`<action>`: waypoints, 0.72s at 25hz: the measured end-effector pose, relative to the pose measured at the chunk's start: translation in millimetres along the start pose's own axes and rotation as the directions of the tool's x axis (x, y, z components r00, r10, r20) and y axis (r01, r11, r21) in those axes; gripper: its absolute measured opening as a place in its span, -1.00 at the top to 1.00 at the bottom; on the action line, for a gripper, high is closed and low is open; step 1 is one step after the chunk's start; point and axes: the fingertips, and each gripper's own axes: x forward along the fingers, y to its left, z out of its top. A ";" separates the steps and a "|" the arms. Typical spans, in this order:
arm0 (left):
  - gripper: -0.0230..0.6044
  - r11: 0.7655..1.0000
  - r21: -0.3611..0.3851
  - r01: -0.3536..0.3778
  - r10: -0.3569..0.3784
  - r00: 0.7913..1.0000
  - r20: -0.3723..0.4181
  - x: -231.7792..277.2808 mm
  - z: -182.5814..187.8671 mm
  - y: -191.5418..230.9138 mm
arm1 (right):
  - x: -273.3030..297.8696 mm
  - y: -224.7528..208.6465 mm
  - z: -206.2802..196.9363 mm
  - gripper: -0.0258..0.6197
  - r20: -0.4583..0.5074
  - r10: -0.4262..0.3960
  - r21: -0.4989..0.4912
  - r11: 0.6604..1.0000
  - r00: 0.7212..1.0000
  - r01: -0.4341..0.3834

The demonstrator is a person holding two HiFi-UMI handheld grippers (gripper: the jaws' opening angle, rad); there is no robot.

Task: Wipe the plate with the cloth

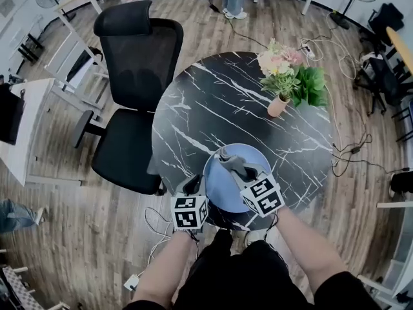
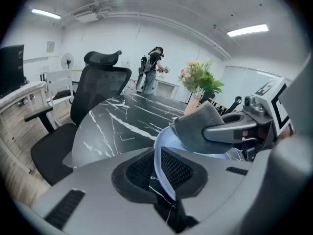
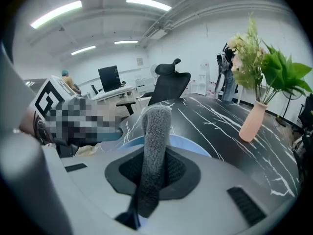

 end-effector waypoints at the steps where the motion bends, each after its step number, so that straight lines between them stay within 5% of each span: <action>1: 0.75 1.000 0.012 -0.004 0.004 1.000 0.024 -7.0 6.6 -3.3 | -8.0 2.8 4.4 0.73 0.019 0.004 -0.005 1.000 1.000 -0.004; 10: 0.86 0.997 0.081 -0.001 -0.015 0.981 0.193 -80.7 39.9 -70.9 | -101.7 27.0 31.2 0.73 0.167 0.037 -0.068 0.997 0.985 -0.026; 18: 0.87 0.995 0.101 -0.016 -0.011 0.964 0.267 -141.7 26.5 -134.1 | -193.0 32.3 13.4 0.73 0.237 0.037 -0.099 0.995 0.971 -0.014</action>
